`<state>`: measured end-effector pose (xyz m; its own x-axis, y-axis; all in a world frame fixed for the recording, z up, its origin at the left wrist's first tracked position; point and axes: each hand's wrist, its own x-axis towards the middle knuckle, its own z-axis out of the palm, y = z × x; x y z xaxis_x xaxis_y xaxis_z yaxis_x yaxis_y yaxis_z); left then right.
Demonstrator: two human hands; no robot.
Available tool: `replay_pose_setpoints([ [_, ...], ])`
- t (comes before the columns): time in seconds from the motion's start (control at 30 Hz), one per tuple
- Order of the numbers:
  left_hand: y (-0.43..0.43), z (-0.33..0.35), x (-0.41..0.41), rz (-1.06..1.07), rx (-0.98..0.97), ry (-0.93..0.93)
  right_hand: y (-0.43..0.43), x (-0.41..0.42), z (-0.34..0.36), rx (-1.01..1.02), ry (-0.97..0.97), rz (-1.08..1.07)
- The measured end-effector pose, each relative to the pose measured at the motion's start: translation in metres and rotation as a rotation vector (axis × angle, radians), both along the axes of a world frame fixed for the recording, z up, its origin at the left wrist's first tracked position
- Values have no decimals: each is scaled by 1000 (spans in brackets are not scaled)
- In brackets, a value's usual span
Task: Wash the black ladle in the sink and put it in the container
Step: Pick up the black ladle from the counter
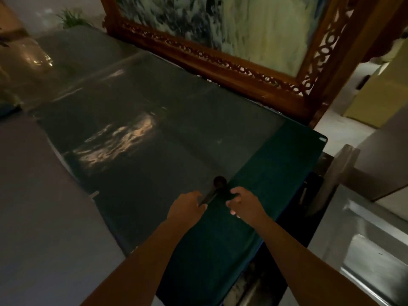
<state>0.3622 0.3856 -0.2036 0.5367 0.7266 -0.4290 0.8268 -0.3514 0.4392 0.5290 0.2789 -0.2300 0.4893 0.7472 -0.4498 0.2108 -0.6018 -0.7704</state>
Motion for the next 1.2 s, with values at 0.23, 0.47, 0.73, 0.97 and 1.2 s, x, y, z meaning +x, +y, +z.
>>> replay_pose_setpoints([
  [0.23,25,-27,20,7,-43,-78,49,7,-27,-13,-116,33],
  [0.47,31,-45,28,-2,-98,-100,65,7,-35,-31,-156,20],
  [0.73,28,-47,26,29,-120,-149,58,4,-30,11,-123,-12],
  [0.97,15,-38,26,83,-166,-315,31,-4,-13,-3,-140,-51],
  [1.2,-20,-22,39,0,-184,-390,-22,-10,9,-68,-173,-109],
])
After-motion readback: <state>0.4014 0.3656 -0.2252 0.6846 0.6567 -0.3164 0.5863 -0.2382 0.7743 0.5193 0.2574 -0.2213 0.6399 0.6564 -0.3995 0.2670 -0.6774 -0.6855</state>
